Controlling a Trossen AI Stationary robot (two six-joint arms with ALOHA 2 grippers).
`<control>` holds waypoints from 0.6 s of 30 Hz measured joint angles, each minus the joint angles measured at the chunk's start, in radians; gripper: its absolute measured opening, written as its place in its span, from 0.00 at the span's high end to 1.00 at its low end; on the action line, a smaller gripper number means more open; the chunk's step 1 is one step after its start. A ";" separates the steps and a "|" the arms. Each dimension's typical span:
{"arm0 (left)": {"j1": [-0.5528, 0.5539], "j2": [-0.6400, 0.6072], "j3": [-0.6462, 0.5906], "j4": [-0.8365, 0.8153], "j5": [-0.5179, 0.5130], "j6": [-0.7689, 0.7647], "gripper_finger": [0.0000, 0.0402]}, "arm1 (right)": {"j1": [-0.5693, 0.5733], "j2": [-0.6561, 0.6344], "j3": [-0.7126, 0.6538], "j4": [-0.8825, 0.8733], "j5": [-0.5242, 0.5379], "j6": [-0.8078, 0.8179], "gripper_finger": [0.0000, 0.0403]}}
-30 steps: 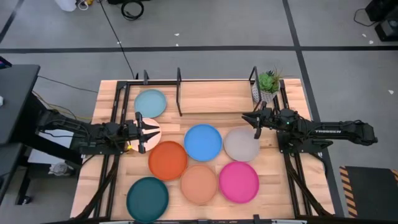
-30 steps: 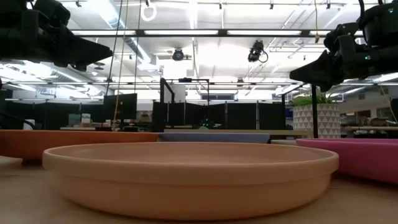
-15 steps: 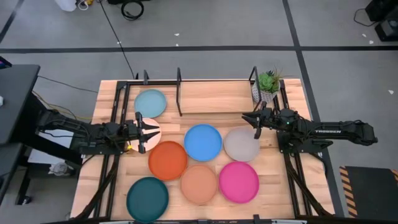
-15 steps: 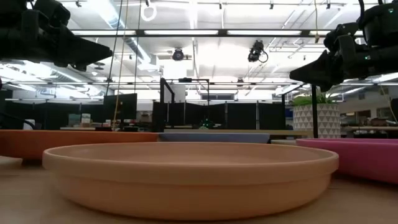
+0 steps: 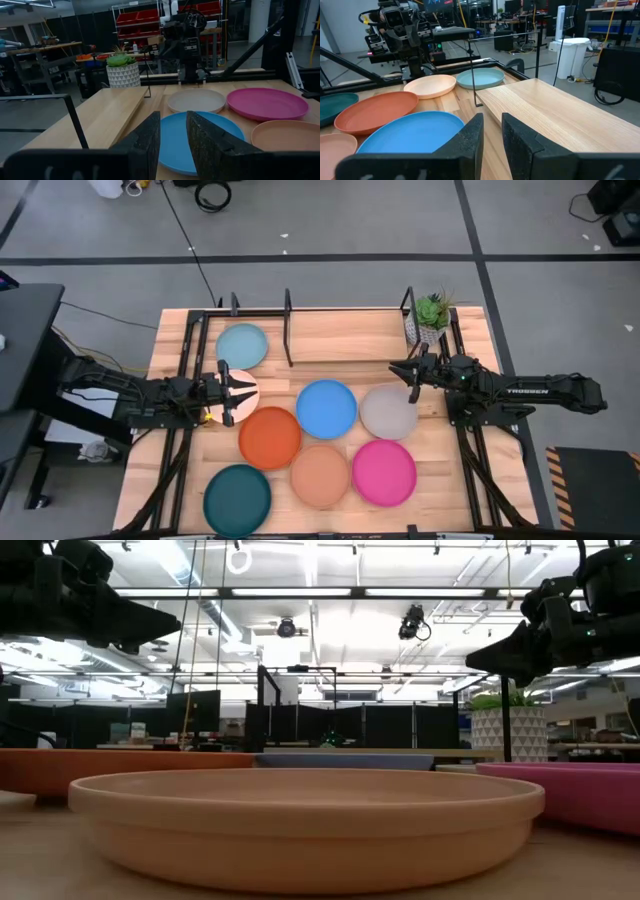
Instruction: Place and stack plates onto a shelf
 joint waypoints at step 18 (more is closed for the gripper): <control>-0.001 0.000 0.000 0.068 0.000 -0.165 0.75 | 0.001 0.000 0.000 0.096 -0.031 0.239 0.81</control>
